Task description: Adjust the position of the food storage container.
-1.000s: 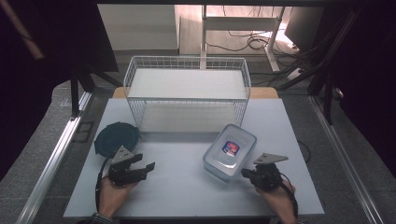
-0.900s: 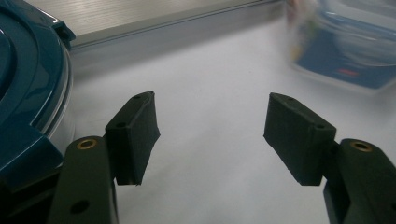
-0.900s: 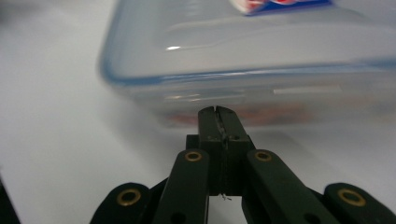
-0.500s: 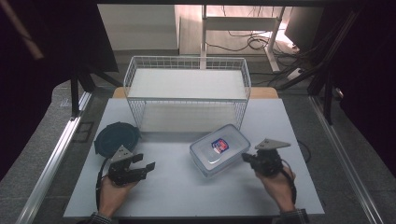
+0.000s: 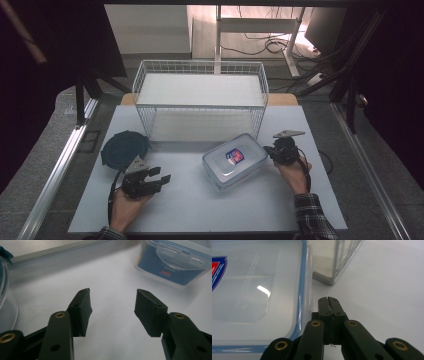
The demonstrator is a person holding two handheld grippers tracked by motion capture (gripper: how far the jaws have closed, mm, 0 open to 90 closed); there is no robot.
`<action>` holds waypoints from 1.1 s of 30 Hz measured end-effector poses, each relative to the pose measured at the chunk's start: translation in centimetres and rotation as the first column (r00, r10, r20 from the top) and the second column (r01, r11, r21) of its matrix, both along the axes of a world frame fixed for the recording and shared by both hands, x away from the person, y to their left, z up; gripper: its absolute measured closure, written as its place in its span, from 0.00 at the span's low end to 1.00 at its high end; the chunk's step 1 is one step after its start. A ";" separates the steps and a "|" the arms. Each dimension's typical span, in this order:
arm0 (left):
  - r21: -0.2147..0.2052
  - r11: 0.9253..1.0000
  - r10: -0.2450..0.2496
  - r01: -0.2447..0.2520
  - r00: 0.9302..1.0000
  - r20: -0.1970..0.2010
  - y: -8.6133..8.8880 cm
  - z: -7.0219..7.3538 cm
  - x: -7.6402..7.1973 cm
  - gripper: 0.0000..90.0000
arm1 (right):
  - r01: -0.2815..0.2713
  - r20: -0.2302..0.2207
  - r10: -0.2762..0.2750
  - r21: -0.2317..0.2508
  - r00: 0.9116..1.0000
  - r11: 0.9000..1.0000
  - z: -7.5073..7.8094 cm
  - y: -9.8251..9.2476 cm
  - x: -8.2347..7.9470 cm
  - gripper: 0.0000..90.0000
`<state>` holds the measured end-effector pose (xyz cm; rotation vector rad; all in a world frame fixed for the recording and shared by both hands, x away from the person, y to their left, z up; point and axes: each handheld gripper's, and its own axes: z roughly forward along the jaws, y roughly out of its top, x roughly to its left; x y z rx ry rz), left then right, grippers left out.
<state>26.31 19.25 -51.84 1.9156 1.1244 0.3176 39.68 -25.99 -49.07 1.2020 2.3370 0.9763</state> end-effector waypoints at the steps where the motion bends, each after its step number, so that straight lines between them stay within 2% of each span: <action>1: 0.000 1.000 0.000 0.000 1.000 0.000 0.0 0.0 0.0 0.53 | 0.000 0.000 0.000 0.000 1.000 1.000 0.0 0.0 0.0 0.99; 2: 0.000 1.000 -0.004 0.004 1.000 -0.003 -0.1 -0.1 0.1 0.53 | -0.032 -0.025 0.033 0.021 0.999 0.999 0.0 0.4 -0.7 0.99; 5: 0.001 1.000 -0.002 0.002 1.000 -0.010 -0.2 -0.1 0.2 0.55 | -0.052 -0.032 0.052 0.020 0.998 0.998 0.0 1.1 -1.7 0.99; 7: 0.004 1.000 -0.001 0.001 1.000 -0.028 -0.4 -0.3 0.4 0.56 | -0.105 -0.053 0.106 0.023 0.993 0.994 -0.1 2.6 -3.5 0.99; 8: 0.004 1.000 -0.001 0.001 1.000 -0.028 -0.4 -0.3 0.4 0.57 | -0.105 -0.053 0.106 0.023 0.993 0.994 -0.1 2.6 -3.5 0.99; 9: 0.009 1.000 -0.001 0.001 0.999 -0.032 -0.5 -0.3 0.5 0.58 | -0.145 -0.063 0.146 0.021 0.987 0.989 -0.1 3.8 -4.6 0.99; 10: 0.011 1.000 -0.003 0.003 0.999 -0.038 -0.6 -0.4 0.6 0.58 | -0.145 -0.063 0.146 0.021 0.987 0.989 -0.1 3.8 -4.6 0.99; 12: 0.023 1.000 -0.004 0.005 0.998 -0.059 -0.9 -0.8 1.0 0.64 | -0.210 -0.089 0.210 0.017 0.974 0.978 -0.6 5.7 -6.3 0.99; 14: 0.031 1.000 0.002 0.000 0.997 -0.071 -1.0 -1.1 1.2 0.71 | -0.240 -0.092 0.241 0.023 0.966 0.971 -0.5 6.7 -7.3 0.99; 16: 0.016 1.000 -0.001 0.003 0.997 -0.083 -0.8 -1.1 1.4 0.80 | -0.255 -0.071 0.253 -0.014 0.965 0.967 -0.4 7.5 -7.9 0.99; 17: 0.016 1.000 -0.001 0.003 0.997 -0.083 -0.8 -1.1 1.4 0.83 | -0.255 -0.071 0.253 -0.014 0.965 0.967 -0.4 7.5 -7.9 0.99; 18: -0.016 1.000 -0.013 0.012 0.995 -0.094 -0.6 -1.1 1.5 0.86 | -0.260 -0.071 0.258 -0.019 0.964 0.965 -0.4 7.7 -8.2 0.99; 20: -0.026 1.000 -0.020 0.018 0.996 -0.093 -0.7 -1.0 1.5 0.92 | -0.258 -0.076 0.257 -0.006 0.964 0.966 -0.4 7.6 -8.4 0.99; 22: -0.024 1.000 -0.019 0.017 0.996 -0.089 -0.9 -1.0 1.5 0.94 | -0.258 -0.077 0.256 -0.007 0.963 0.966 -0.4 7.6 -8.5 0.99; 24: -0.034 0.999 -0.018 0.015 0.996 -0.085 -1.3 -0.9 1.7 0.99 | -0.257 -0.073 0.254 -0.027 0.964 0.966 -0.3 7.6 -9.1 0.99; 27: -0.044 0.999 -0.022 0.019 0.996 -0.081 -2.1 -0.9 2.1 1.00 | -0.250 -0.060 0.247 -0.053 0.967 0.967 -0.2 7.2 -9.6 0.99; 29: -0.040 0.999 -0.027 0.024 0.996 -0.080 -2.3 -0.9 2.2 0.98 | -0.240 -0.059 0.237 -0.053 0.970 0.969 -0.2 6.8 -9.7 0.99; 30: -0.011 1.000 -0.016 0.015 0.996 -0.083 -2.6 -0.6 2.4 0.94 | -0.237 -0.067 0.234 -0.034 0.970 0.971 -0.2 6.3 -9.7 0.99; 33: -0.007 1.000 0.001 -0.002 0.997 -0.074 -2.1 -0.4 2.3 0.74 | -0.236 -0.070 0.235 -0.007 0.969 0.972 -0.2 5.7 -9.6 0.96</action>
